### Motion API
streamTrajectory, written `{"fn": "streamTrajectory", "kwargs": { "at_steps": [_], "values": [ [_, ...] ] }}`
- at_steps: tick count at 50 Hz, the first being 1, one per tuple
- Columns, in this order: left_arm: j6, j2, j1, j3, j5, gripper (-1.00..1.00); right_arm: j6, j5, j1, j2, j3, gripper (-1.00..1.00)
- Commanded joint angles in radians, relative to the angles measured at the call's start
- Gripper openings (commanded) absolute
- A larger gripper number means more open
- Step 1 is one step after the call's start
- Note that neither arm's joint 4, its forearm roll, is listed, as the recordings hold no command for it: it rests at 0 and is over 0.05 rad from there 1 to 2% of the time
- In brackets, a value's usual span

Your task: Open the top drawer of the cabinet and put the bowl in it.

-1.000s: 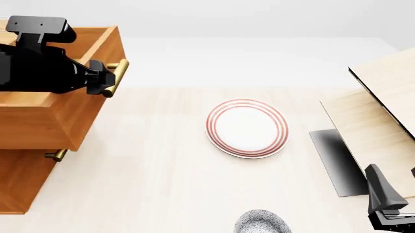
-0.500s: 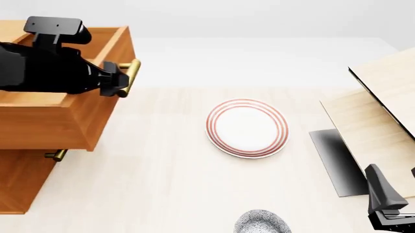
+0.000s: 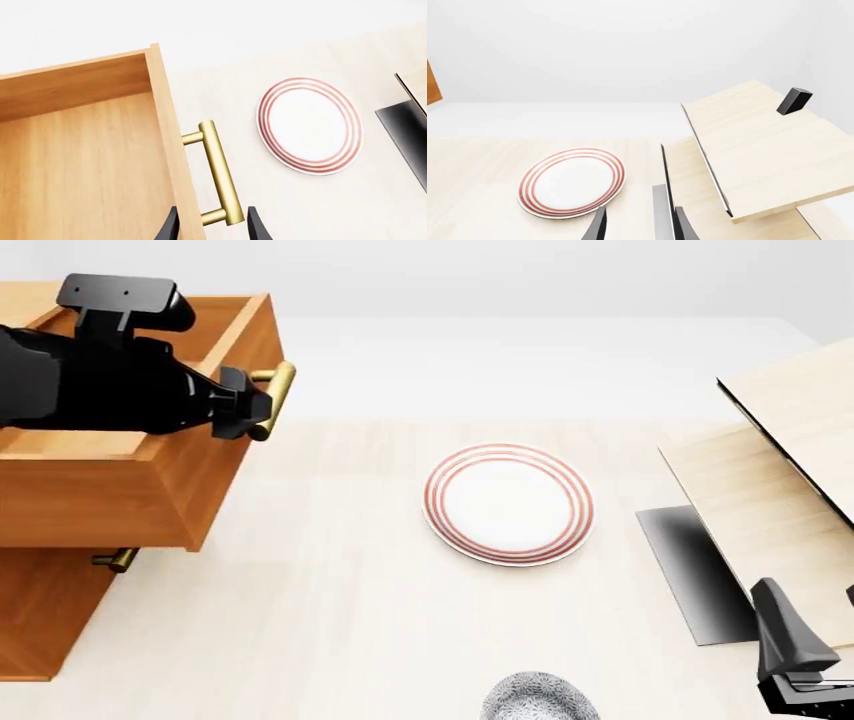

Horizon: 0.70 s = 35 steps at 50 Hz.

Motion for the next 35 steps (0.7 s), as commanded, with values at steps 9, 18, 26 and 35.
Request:
{"fn": "streamTrajectory", "kwargs": {
  "at_steps": [9, 18, 26, 35],
  "values": [
    [0.04, -0.057, 0.035, 0.038, 0.024, 1.0, 0.001, 0.001, -0.001, -0.001, 0.001, 1.0],
    [0.056, -0.095, 0.063, 0.043, 0.04, 1.0, 0.0, 0.001, -0.001, -0.002, 0.001, 1.0],
    [0.061, -0.114, 0.064, 0.044, 0.047, 1.0, 0.0, 0.001, 0.0, -0.001, 0.001, 1.0],
    [0.067, -0.133, 0.06, 0.037, 0.058, 1.0, 0.0, 0.001, -0.001, -0.001, 0.001, 1.0]
  ]
}}
